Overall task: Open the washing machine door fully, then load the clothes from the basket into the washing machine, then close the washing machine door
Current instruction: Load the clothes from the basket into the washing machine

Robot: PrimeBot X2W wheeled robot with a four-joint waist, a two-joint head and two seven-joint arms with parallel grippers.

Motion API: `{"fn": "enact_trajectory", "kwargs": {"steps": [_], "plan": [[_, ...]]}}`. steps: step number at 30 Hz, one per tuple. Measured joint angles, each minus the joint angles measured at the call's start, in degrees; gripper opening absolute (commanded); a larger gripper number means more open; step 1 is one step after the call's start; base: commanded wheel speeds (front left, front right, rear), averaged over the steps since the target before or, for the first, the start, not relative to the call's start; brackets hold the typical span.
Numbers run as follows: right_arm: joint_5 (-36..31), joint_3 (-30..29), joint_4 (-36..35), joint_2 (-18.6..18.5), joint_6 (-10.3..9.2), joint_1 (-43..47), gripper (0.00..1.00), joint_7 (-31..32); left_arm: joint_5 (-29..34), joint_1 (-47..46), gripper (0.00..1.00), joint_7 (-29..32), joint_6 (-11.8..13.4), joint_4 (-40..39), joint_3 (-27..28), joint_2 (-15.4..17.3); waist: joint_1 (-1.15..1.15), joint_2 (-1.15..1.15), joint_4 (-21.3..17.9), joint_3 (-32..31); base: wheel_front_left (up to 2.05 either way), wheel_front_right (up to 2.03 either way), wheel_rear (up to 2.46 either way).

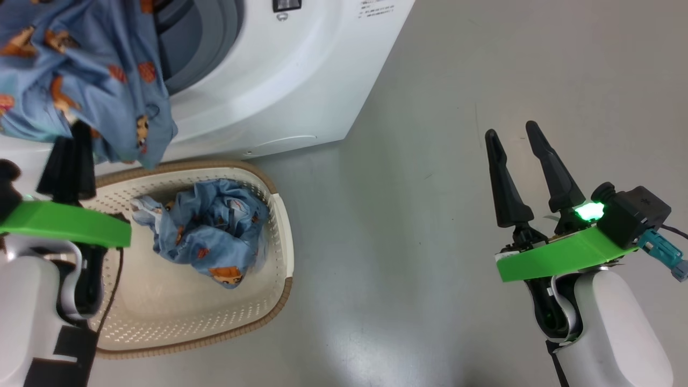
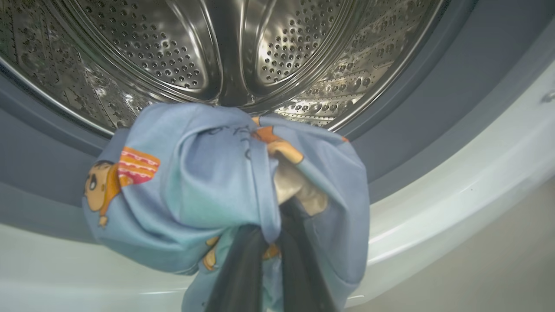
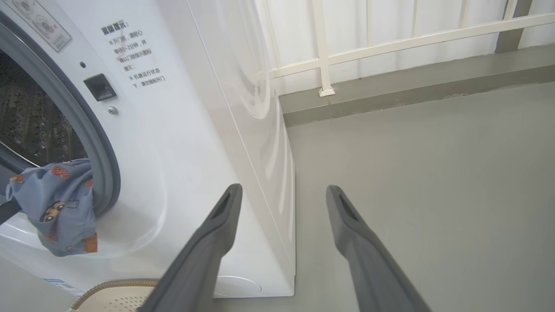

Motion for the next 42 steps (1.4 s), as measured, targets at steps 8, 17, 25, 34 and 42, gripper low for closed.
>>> {"fn": "enact_trajectory", "kwargs": {"steps": [8,17,25,34,42], "plan": [[0.02,0.56,0.25,0.04,0.00,-0.01,1.00,0.00,0.47,-2.91,0.00,1.52,1.54,-2.93,0.91,0.70,0.00,0.00,-0.48,0.59,0.00,0.00,0.00],[0.12,0.90,0.16,0.75,0.00,-0.09,1.00,0.00,1.03,-20.99,0.00,5.66,2.10,9.68,1.89,3.85,0.00,0.00,-3.05,3.59,0.00,0.00,0.00],[0.63,0.93,-0.71,1.40,0.00,-0.30,1.00,0.00,4.00,-38.56,0.00,6.68,1.42,23.57,0.02,7.86,0.00,0.00,-7.16,7.99,0.00,0.00,0.00],[2.67,1.25,-1.34,1.66,0.00,-1.20,1.00,0.00,5.20,-47.72,1.00,8.92,1.00,35.09,-2.08,9.12,0.00,0.00,-10.61,11.33,0.00,0.00,0.00],[2.91,1.19,-1.19,1.68,0.00,-1.45,1.00,0.00,5.20,-49.31,1.00,5.80,0.89,40.47,-3.48,7.38,0.00,0.00,-9.63,10.74,0.00,0.00,0.00]]}}
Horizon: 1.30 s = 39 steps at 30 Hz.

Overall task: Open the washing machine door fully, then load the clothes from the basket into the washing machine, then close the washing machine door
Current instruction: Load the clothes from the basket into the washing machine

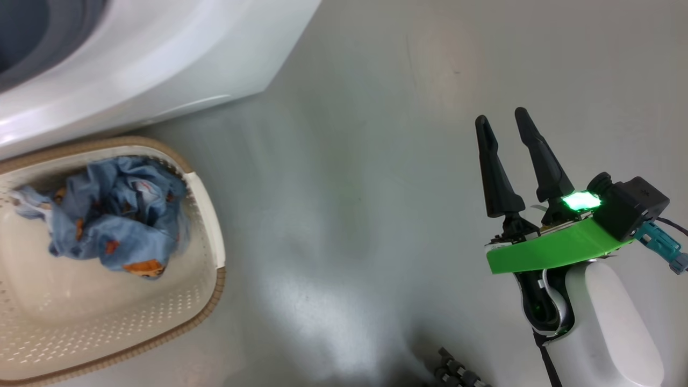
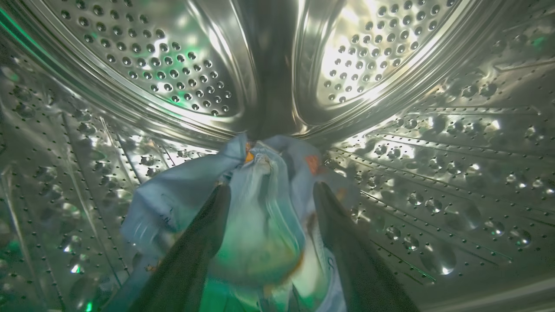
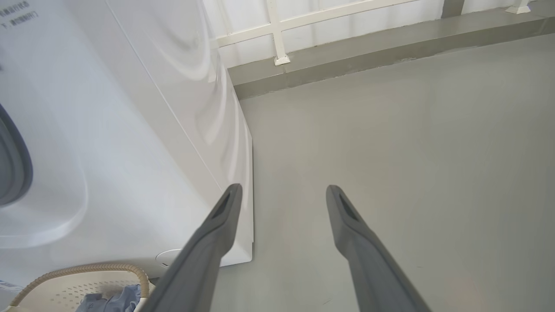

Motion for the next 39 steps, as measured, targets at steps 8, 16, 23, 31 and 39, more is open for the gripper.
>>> {"fn": "enact_trajectory", "kwargs": {"steps": [8,16,23,31,39], "plan": [[-1.36,-0.29,0.49,0.00,0.00,-0.16,1.00,0.00,-0.71,4.09,1.00,-4.88,-0.68,1.29,-1.33,-3.26,0.00,0.00,2.64,-2.74,0.00,0.00,0.00],[-1.79,-0.48,0.87,-0.02,0.00,-0.13,1.00,0.00,-2.30,12.71,1.00,-5.77,-0.98,-5.14,-2.35,-4.47,0.00,0.00,5.13,-6.27,0.00,0.00,0.00],[-1.79,-0.64,1.27,-0.44,0.00,0.12,1.00,0.00,-3.08,23.48,1.00,-5.81,-0.99,-16.35,-0.65,-4.54,0.00,0.00,6.94,-9.31,0.00,0.00,0.00],[-1.79,-0.66,1.94,-1.20,0.00,0.85,1.00,0.00,-3.08,35.73,1.00,-5.81,-0.88,-27.20,2.10,-6.46,0.00,0.00,8.66,-13.11,0.00,0.00,0.00],[-1.79,-0.59,2.58,-2.36,0.00,2.70,1.00,0.00,-2.31,47.48,1.00,-5.81,0.65,-35.63,4.12,-7.15,0.00,0.00,9.81,-17.53,0.00,0.00,0.00]]}}
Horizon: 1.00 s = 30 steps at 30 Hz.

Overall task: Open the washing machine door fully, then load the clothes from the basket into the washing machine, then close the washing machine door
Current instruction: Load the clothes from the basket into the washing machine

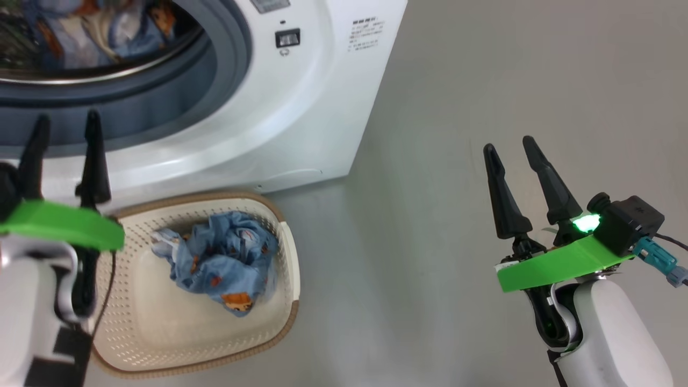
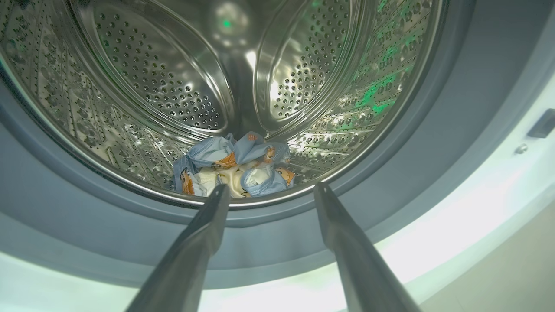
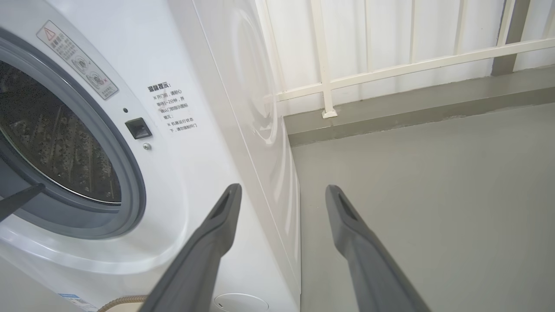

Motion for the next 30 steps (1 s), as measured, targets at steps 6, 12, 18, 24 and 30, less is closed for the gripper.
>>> {"fn": "enact_trajectory", "kwargs": {"steps": [6,12,18,24,30], "plan": [[0.01,0.25,0.63,-0.56,0.00,0.65,1.00,0.00,-0.15,7.00,1.00,0.00,1.07,-4.36,0.87,-0.96,0.00,0.00,0.89,-3.51,0.00,0.00,0.00],[0.03,0.57,1.60,-1.63,0.00,2.65,1.00,0.00,-0.14,12.82,1.00,0.00,2.10,-8.21,1.35,-2.05,0.00,0.00,1.96,-7.19,0.00,0.00,0.00],[0.12,0.78,2.16,-2.37,0.00,3.70,1.00,0.00,0.14,16.92,1.00,0.00,3.01,-10.89,1.92,-2.97,0.00,0.00,2.91,-10.11,0.00,0.00,0.00],[0.70,1.12,3.12,-3.01,0.00,5.57,1.00,0.00,0.24,21.59,1.00,0.01,4.08,-12.69,2.03,-4.03,0.00,0.00,4.01,-13.37,0.00,0.00,0.00],[1.05,1.76,3.77,-3.82,0.00,7.60,1.00,0.00,0.29,25.69,1.00,0.01,4.78,-15.02,2.29,-4.87,0.00,0.00,5.01,-16.62,0.00,0.00,0.00]]}}
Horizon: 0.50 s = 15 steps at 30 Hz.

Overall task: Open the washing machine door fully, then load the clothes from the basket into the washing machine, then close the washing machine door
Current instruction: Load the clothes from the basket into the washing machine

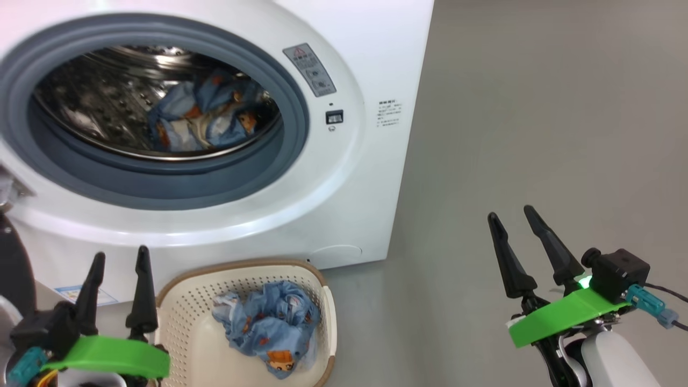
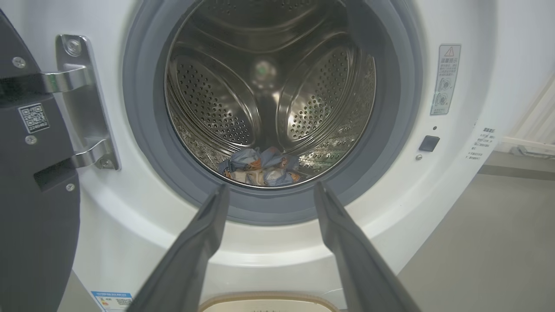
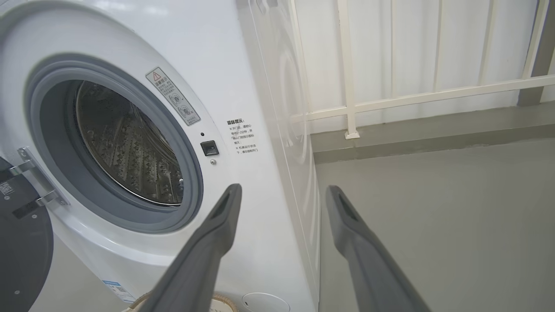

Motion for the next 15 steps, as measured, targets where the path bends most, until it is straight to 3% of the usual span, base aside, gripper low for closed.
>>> {"fn": "enact_trajectory", "kwargs": {"steps": [15], "plan": [[0.37,-0.40,0.00,-1.83,0.00,0.77,1.00,0.00,1.00,3.83,1.00,0.00,0.80,-2.97,0.19,-1.76,0.00,0.00,2.18,-2.54,0.00,0.00,0.00]]}}
